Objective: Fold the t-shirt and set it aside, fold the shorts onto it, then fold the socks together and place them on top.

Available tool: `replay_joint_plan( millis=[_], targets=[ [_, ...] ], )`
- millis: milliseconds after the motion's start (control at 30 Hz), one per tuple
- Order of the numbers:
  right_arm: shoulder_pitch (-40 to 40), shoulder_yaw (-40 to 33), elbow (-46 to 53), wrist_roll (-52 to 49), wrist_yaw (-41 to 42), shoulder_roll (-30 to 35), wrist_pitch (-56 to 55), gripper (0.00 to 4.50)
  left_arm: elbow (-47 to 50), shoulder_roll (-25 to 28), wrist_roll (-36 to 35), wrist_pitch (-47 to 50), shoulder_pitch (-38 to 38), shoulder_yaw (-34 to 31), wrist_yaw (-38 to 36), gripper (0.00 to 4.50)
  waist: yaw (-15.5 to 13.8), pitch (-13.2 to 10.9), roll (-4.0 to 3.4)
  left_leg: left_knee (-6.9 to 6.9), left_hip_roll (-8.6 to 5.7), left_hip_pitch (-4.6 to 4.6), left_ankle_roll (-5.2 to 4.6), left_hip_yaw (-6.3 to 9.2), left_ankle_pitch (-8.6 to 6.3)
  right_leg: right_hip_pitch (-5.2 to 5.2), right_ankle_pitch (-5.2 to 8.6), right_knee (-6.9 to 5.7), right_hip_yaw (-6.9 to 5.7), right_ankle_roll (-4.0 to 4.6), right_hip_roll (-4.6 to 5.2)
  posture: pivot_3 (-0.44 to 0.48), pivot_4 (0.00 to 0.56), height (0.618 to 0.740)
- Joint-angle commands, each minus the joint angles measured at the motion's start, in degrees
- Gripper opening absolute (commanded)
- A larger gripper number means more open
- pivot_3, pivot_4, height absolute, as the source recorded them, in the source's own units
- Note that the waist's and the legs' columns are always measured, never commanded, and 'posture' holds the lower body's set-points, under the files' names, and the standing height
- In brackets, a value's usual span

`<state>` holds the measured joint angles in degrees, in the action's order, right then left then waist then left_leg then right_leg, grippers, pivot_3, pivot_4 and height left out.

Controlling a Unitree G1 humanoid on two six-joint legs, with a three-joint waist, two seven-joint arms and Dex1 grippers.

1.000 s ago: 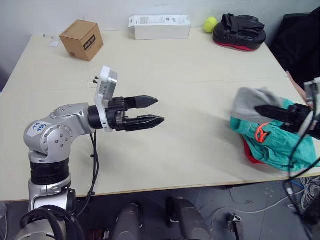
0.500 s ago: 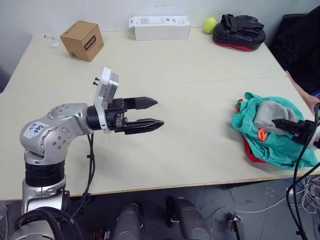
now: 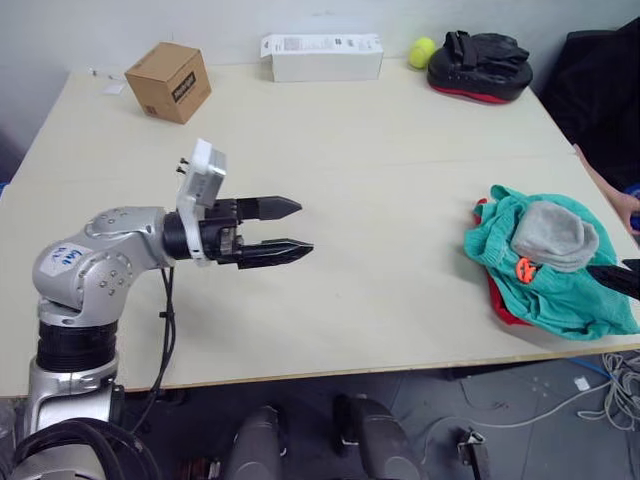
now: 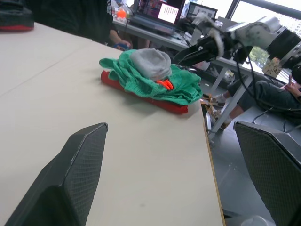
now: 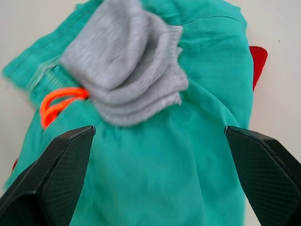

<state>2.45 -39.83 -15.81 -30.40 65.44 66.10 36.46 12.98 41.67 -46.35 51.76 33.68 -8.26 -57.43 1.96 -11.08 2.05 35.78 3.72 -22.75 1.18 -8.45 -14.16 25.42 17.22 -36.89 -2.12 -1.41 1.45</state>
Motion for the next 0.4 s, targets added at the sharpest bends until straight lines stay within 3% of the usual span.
replay_joint_plan(
  millis=[33, 200, 400],
  targets=[
    [4.64, -7.1, -0.01, 1.89, 8.86, 3.66, -6.85, 4.48, 1.5, 4.42, -2.05, -0.42, -2.59, -4.98, -2.58, 4.5, 0.23, -0.01, 0.02, -0.03, 0.01, 0.11, 0.01, -0.03, 0.0, -0.06, 0.01, 0.0, 0.03, -0.02, -0.01, 0.0, 0.15, 0.74],
    [6.54, -12.13, -10.61, 3.43, 16.3, 8.94, -9.78, 4.48, 2.08, 12.79, -4.74, 1.61, -10.66, -15.06, -4.77, 4.5, 0.87, -0.05, 0.08, -0.07, 0.02, 0.42, -0.09, -0.03, -0.17, -0.34, 0.1, 0.1, 0.04, 0.13, 0.0, 0.0, 0.15, 0.74],
    [-0.12, -8.76, -18.27, 2.67, 18.14, 10.91, -9.29, 4.48, 1.6, 17.83, -4.41, 0.71, -20.61, -24.02, -7.45, 4.5, 1.47, -0.08, 0.12, 0.14, 0.01, 0.64, -0.32, 0.15, -0.57, -0.8, 0.13, 0.46, -0.03, 0.89, 0.04, 0.0, 0.15, 0.74]
  ],
)
